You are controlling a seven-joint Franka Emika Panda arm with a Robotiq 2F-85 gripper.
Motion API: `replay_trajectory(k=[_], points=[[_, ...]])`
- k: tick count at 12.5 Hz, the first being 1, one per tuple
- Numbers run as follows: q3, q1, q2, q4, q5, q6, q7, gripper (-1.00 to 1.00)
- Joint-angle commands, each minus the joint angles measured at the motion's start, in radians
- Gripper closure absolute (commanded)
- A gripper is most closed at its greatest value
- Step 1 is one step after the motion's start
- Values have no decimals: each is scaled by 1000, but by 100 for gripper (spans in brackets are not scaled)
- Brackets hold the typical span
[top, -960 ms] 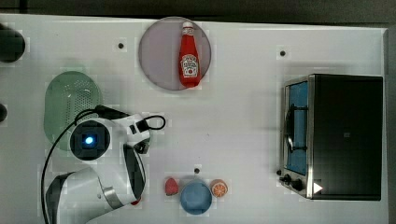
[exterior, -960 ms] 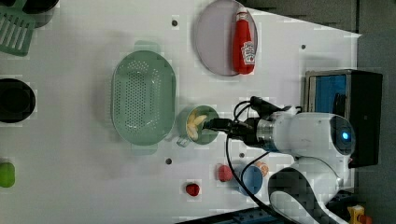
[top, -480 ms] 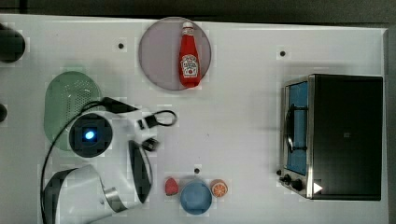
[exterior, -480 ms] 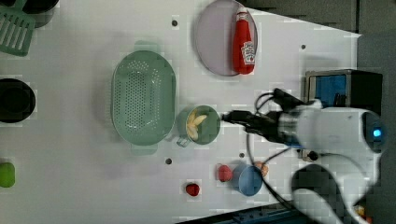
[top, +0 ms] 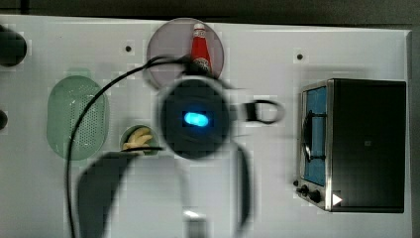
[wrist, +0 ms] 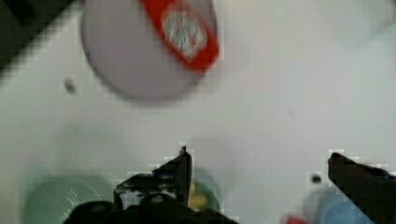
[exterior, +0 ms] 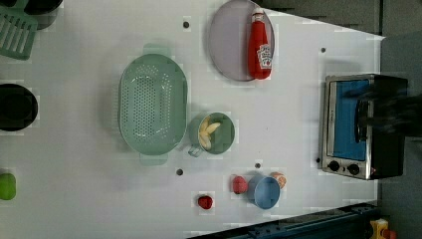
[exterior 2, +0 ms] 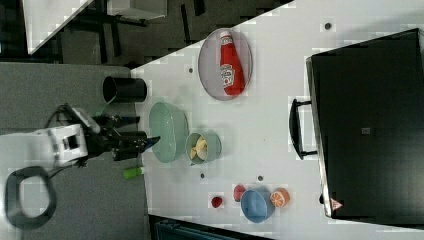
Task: Pick Banana and place it in mug.
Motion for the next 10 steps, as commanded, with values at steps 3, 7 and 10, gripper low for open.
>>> replay_trajectory(k=[3, 7, 10], points=[[-77, -13, -43, 93, -57, -273, 22, -100], [-102, -13, -35, 86, -57, -284, 22, -100], [-101, -13, -22, 86, -57, -284, 22, -100]])
